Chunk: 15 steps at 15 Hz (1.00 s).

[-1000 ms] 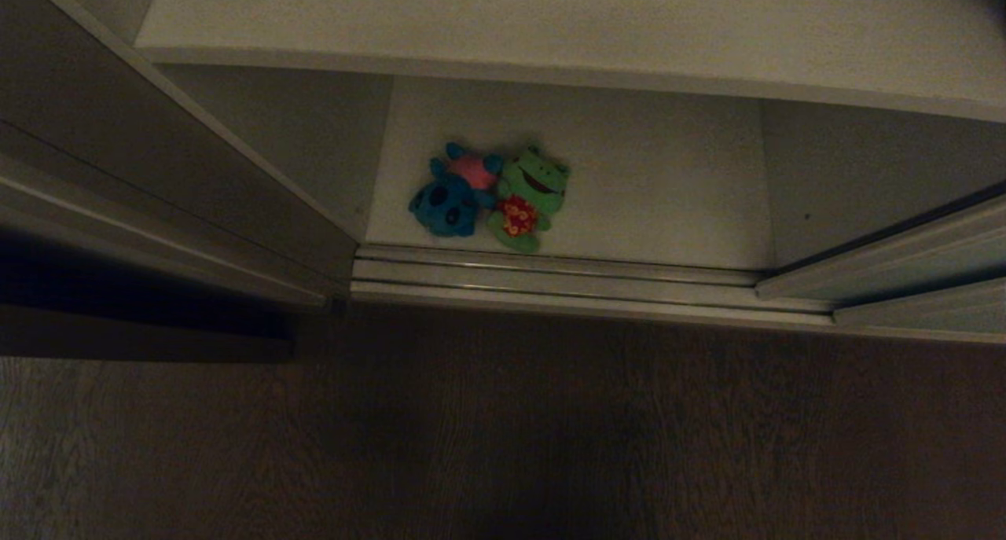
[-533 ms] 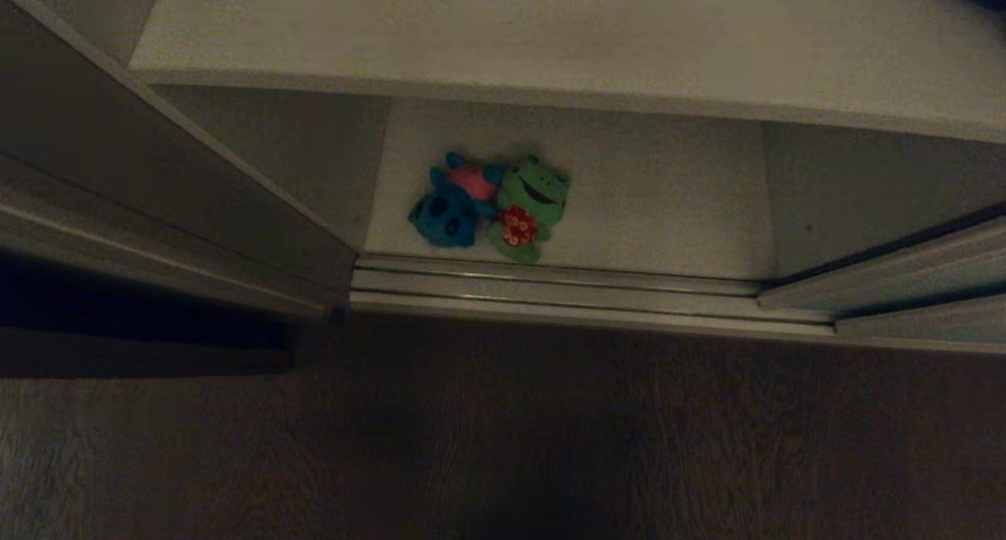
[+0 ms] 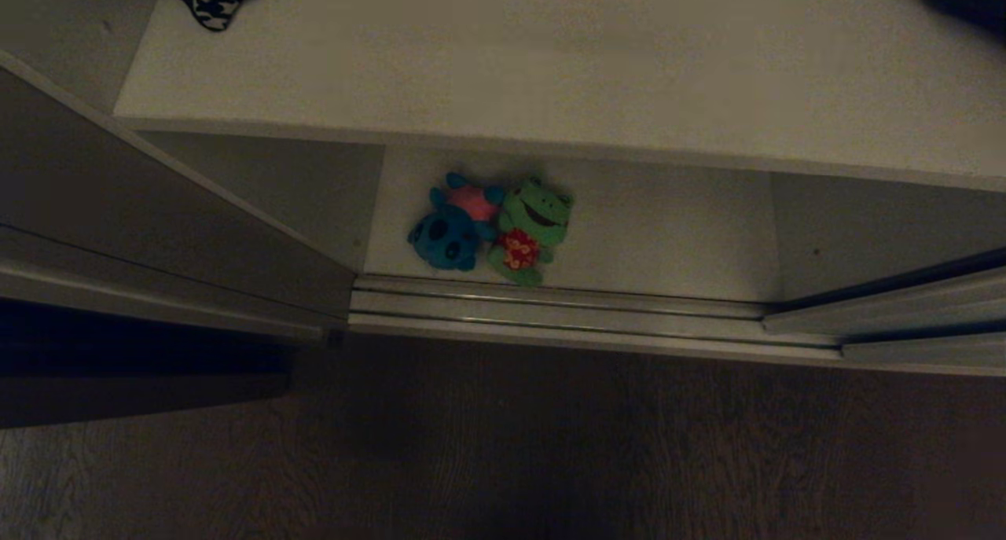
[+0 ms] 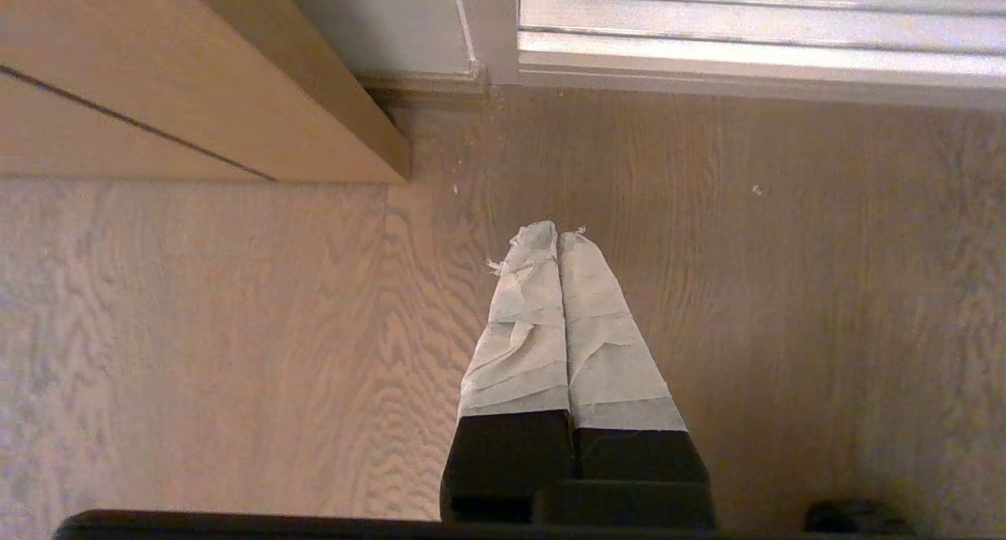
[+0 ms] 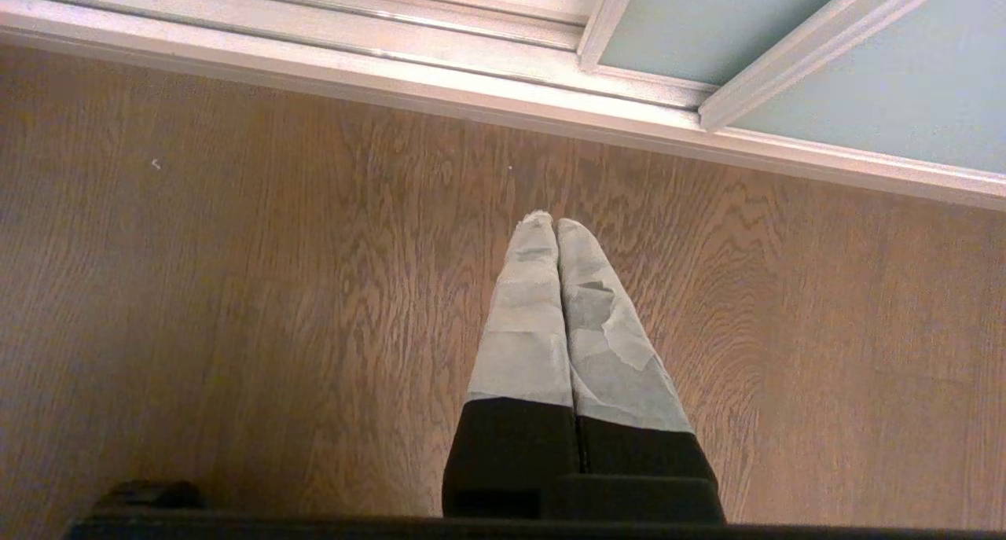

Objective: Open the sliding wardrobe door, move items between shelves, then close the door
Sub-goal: Place the green doll on the higher shelf

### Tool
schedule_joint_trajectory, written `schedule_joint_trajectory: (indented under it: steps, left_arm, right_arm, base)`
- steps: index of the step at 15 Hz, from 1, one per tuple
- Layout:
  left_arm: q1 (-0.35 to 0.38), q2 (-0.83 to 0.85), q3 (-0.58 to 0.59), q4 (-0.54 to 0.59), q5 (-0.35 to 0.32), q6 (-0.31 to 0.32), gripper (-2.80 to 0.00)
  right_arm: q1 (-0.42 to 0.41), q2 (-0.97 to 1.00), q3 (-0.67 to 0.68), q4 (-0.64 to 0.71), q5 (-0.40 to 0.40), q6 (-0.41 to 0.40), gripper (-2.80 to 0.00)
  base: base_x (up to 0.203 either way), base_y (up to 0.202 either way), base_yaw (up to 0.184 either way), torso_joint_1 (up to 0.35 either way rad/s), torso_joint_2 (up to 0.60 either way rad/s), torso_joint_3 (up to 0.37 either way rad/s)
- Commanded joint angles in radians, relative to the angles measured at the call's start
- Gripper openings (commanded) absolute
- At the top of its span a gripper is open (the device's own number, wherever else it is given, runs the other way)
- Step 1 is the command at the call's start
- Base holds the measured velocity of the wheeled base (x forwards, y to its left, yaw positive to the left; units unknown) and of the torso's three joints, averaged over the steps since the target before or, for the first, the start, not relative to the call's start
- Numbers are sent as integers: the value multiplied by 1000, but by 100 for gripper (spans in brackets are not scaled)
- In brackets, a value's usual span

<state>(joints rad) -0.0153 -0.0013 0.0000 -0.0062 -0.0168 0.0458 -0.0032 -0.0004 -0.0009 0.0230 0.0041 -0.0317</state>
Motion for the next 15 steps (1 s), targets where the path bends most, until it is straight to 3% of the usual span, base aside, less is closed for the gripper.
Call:
schedule_joint_trajectory:
  steps: [1, 4, 6, 8, 15]
  left_arm:
    - [0, 0, -3, -7, 1, 0, -280]
    - [0, 6, -130, 59, -22, -6, -280]
    - [0, 41, -253, 274, -92, -7, -280]
    - [0, 165, -324, 368, -175, -12, -280]
    - [-6, 770, -466, 258, -355, -105, -280]
  right_arm:
    - [0, -1, 1, 0, 0, -1, -280]
    - [0, -1, 0, 0, 0, -1, -280]
    - [0, -1, 0, 0, 0, -1, -280]
    - [0, -1, 0, 0, 0, -1, -280]
    - [0, -1, 1, 0, 0, -1, -280]
  base:
    - [0, 0, 0, 0, 0, 0]
    - [0, 0, 0, 0, 0, 0]
    - [0, 0, 0, 0, 0, 0]
    - [0, 0, 0, 0, 0, 0]
    - [0, 0, 0, 0, 0, 0]
